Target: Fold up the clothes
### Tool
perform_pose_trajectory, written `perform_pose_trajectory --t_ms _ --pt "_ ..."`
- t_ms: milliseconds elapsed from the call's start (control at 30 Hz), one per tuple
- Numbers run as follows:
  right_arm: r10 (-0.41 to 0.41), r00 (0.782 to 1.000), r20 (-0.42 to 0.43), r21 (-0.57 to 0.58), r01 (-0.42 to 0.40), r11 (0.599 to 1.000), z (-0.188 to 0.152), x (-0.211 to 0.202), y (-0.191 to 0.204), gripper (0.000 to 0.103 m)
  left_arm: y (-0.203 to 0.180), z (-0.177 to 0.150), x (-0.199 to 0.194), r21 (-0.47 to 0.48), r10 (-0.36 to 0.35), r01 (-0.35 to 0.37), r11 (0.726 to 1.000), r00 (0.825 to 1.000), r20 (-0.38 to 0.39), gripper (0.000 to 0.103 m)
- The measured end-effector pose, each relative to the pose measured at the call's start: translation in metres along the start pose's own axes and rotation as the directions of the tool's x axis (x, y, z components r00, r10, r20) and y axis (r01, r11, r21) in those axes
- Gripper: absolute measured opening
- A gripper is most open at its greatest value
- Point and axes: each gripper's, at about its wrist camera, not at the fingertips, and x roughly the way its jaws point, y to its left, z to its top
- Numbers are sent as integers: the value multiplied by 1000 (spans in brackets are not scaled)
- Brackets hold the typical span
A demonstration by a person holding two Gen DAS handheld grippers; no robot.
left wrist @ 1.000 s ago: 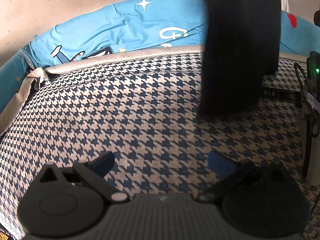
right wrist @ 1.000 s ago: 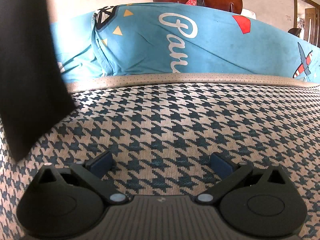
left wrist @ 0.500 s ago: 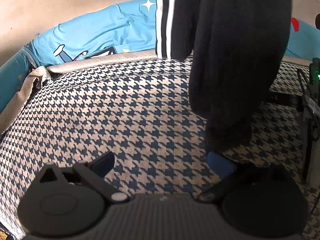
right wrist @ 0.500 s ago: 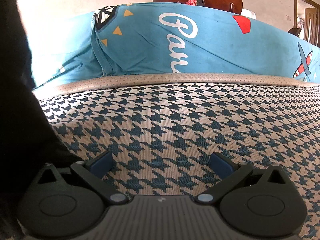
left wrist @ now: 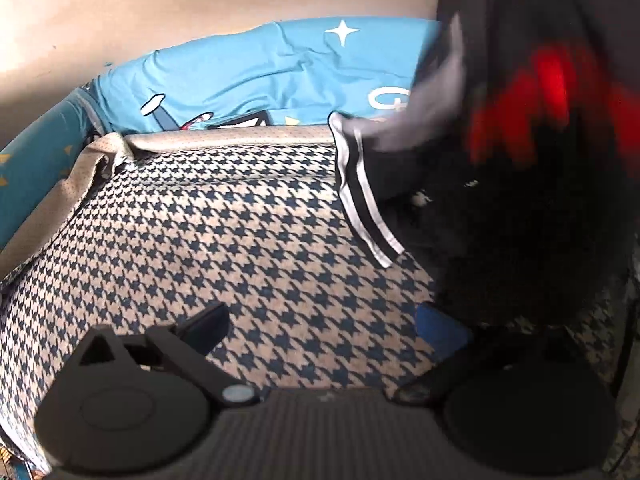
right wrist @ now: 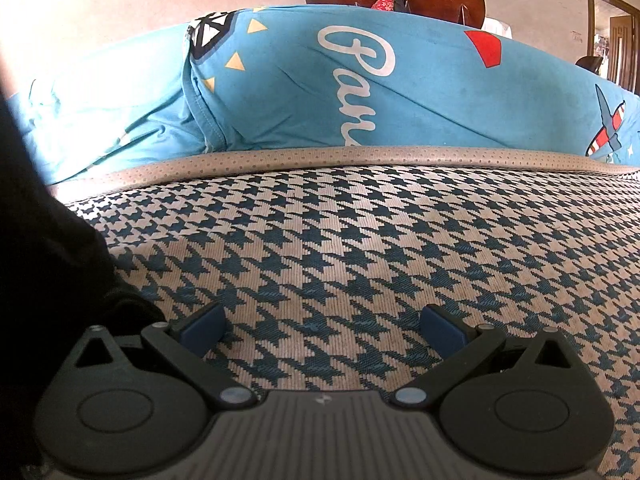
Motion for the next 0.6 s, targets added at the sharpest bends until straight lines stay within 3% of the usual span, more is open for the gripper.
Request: perform_pose_trajectory --t_ms 600 --pt "-1 1000 -1 0 1 1000 0 -1 0 103 -23 3 14 20 -10 10 1000 1000 -24 103"
